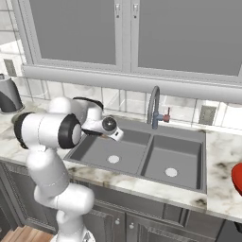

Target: Pick the mangos from the cabinet and place them in one bowl. Pick the peach from the sink and place it in the other bowl.

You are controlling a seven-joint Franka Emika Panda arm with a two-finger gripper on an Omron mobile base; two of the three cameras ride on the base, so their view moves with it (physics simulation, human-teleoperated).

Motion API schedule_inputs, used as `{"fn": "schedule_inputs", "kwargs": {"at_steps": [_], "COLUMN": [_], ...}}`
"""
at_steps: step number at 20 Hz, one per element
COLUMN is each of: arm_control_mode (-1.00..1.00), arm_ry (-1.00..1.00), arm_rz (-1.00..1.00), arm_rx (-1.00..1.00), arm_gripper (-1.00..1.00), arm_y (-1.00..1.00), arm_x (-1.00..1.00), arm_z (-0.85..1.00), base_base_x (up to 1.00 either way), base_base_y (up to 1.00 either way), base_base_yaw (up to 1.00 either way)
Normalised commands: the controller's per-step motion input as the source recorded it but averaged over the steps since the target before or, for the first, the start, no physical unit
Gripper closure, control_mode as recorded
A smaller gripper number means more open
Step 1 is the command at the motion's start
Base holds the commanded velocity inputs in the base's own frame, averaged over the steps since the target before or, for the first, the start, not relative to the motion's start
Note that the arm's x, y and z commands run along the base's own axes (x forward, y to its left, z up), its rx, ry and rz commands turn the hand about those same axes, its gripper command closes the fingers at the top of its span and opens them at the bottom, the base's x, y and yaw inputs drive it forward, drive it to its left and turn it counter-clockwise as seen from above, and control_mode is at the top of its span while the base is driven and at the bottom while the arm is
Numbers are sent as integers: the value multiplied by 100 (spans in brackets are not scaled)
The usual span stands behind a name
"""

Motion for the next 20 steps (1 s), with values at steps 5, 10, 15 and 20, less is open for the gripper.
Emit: {"fn": "schedule_inputs", "kwargs": {"at_steps": [5, 10, 15, 20], "arm_control_mode": [-100, -100, -100, -100], "arm_ry": [0, 0, 0, 2], "arm_rz": [0, 1, 4, 9], "arm_rx": [16, 13, 9, 3], "arm_gripper": [100, 100, 100, 100], "arm_y": [17, 23, 51, 68], "arm_x": [0, 0, 0, 0], "arm_z": [82, 78, 28, 0], "base_base_x": [0, 0, 0, 0], "base_base_y": [0, 0, 0, 0], "base_base_yaw": [0, 0, 0, 0]}}
